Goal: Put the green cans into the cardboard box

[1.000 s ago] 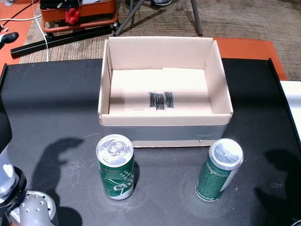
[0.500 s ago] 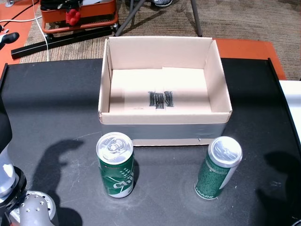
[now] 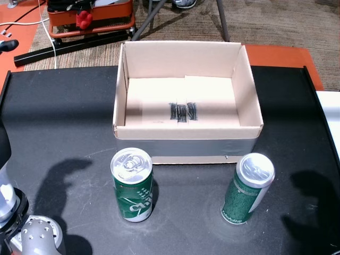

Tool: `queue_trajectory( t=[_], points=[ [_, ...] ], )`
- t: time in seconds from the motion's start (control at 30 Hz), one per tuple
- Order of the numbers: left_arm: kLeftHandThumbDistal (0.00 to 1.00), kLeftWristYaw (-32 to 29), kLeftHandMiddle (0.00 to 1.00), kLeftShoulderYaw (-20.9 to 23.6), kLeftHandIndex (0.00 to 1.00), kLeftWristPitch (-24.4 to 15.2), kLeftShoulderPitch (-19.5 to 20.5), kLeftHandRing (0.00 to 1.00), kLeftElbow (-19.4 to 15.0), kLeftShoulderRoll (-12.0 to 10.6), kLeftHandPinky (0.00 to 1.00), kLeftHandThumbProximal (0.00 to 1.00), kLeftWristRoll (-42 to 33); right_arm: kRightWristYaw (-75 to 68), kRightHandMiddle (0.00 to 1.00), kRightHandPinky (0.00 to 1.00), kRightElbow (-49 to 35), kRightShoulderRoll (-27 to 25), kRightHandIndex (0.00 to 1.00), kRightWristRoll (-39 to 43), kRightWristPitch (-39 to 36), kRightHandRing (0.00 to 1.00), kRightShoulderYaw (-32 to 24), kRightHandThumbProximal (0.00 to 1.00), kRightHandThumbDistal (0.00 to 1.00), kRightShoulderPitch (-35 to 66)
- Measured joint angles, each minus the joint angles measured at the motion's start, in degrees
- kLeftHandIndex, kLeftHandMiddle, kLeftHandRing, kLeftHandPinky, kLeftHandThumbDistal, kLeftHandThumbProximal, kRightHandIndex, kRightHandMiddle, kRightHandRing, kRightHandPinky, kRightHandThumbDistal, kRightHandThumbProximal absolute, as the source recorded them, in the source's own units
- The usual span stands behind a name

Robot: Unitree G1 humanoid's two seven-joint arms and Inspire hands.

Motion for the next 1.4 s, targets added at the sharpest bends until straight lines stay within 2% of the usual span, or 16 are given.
queue_trajectory(
  t=[0.07,0.13,0.2,0.3,0.4,0.5,0.63,0.7,0.83,0.93,1.17,1.4],
  points=[
    [0.66,0.4,0.75,0.0,0.62,-0.2,0.0,0.88,-0.8,0.0,0.83,0.94,0.1,-3.2,0.97,1.00,2.1,-1.1,0.87,-3.1,0.1,0.99,0.1,0.72,0.99,-0.1],
    [0.69,0.6,0.75,0.0,0.63,-0.4,0.1,0.89,-1.2,0.1,0.84,0.93,0.2,-6.1,1.00,1.00,2.3,-1.8,0.91,-6.1,0.0,1.00,0.8,0.77,1.00,-0.1],
    [0.67,0.9,0.75,0.1,0.63,-1.0,0.1,0.89,-1.2,0.2,0.85,0.95,0.6,-9.5,1.00,1.00,2.1,-2.4,0.95,-10.0,-0.1,1.00,1.5,0.79,1.00,0.0],
    [0.68,1.1,0.75,0.0,0.64,-1.2,0.1,0.89,-1.2,0.2,0.85,0.93,0.9,-14.6,1.00,1.00,0.7,-3.0,1.00,-15.4,0.1,1.00,2.1,0.75,1.00,1.5],
    [0.66,1.1,0.75,0.0,0.64,-1.2,0.4,0.89,-1.2,0.3,0.85,0.93,0.9,-17.8,1.00,1.00,-1.3,-3.8,1.00,-17.1,1.6,1.00,3.8,0.65,1.00,2.8],
    [0.66,1.1,0.77,0.0,0.65,-1.3,0.5,0.90,-1.2,0.4,0.85,0.93,1.0,-18.8,1.00,1.00,-1.8,-4.6,1.00,-16.8,2.7,1.00,5.6,0.59,1.00,3.6],
    [0.64,1.6,0.77,0.0,0.65,-1.5,0.6,0.89,-1.2,0.4,0.84,0.94,1.2,-19.0,1.00,1.00,-2.2,-5.6,1.00,-16.4,3.2,1.00,7.6,0.59,1.00,3.9],
    [0.66,1.6,0.76,0.0,0.64,-1.6,0.6,0.90,-1.2,0.5,0.84,0.94,1.2,-19.0,1.00,1.00,-2.3,-6.3,1.00,-15.7,3.2,1.00,8.3,0.59,1.00,3.9],
    [0.69,1.6,0.76,-0.1,0.64,-1.3,0.8,0.91,-1.2,0.7,0.84,0.96,1.2,-18.8,0.99,1.00,-2.7,-7.2,0.92,-14.5,3.3,0.99,9.6,0.70,1.00,4.3],
    [0.71,1.9,0.76,-0.1,0.65,-1.3,1.2,0.92,-1.2,1.1,0.84,0.98,1.2,-16.9,0.97,1.00,-4.6,-8.6,0.90,-12.8,5.0,0.97,11.2,0.73,1.00,6.6],
    [0.70,3.0,0.76,-0.4,0.65,-1.4,1.7,0.92,-1.2,2.0,0.84,0.99,1.4,-9.4,0.97,1.00,-14.2,-12.0,0.90,-6.3,15.8,1.00,15.3,0.61,1.00,15.5],
    [0.64,3.9,0.77,-0.9,0.65,-1.5,2.3,0.93,-1.1,3.1,0.83,0.95,3.1,-8.5,0.99,1.00,-21.7,-12.4,0.92,-5.5,21.9,1.00,15.4,0.59,1.00,21.6]
  ],
)
